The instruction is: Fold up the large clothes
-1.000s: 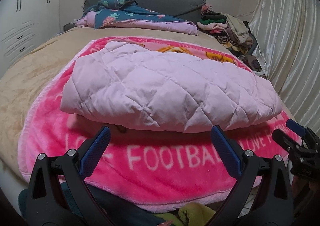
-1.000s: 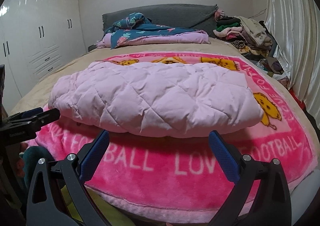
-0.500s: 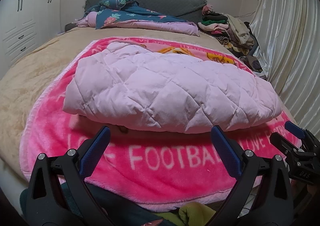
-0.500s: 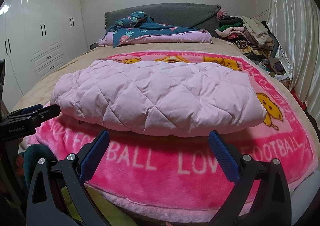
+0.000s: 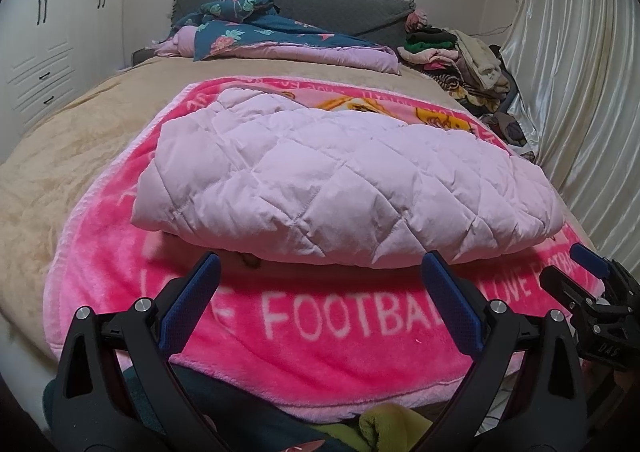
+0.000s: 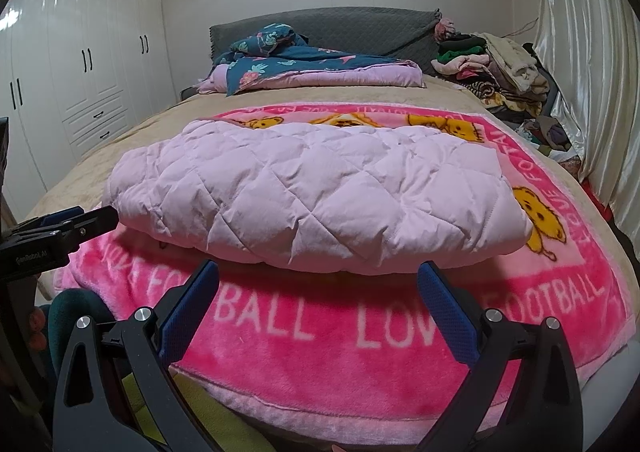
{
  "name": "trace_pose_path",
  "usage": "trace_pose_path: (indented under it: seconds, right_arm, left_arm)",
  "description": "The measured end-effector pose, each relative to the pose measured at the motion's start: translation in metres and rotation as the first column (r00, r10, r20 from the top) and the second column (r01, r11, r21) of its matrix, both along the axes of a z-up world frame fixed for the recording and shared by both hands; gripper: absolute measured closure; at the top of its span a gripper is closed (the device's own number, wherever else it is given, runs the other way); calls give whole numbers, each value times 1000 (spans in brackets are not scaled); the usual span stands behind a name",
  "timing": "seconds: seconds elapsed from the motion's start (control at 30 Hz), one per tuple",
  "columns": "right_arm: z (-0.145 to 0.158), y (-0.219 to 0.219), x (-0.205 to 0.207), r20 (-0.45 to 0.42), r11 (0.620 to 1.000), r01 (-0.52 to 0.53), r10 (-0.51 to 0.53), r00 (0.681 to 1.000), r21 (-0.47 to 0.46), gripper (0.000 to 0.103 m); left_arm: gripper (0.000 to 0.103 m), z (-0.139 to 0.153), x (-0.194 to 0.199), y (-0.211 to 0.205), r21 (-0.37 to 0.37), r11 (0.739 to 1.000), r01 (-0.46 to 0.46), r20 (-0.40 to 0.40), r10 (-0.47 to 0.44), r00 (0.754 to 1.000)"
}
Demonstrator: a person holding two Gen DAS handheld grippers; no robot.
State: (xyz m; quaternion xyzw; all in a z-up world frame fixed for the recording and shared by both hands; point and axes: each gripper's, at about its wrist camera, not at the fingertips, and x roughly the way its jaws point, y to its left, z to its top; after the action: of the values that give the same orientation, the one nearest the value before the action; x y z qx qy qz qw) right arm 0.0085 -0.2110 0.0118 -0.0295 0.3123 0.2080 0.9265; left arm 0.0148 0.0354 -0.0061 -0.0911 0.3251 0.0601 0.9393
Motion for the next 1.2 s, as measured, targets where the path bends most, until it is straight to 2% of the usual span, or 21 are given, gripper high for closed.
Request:
trace_pose_path:
  seconds: [1.2]
  right_arm:
    - [4, -1, -2, 14, 1000, -4, 4, 1000, -3, 4]
  left_arm:
    - [9, 4, -5, -2, 3, 1000, -11, -6, 11, 1000]
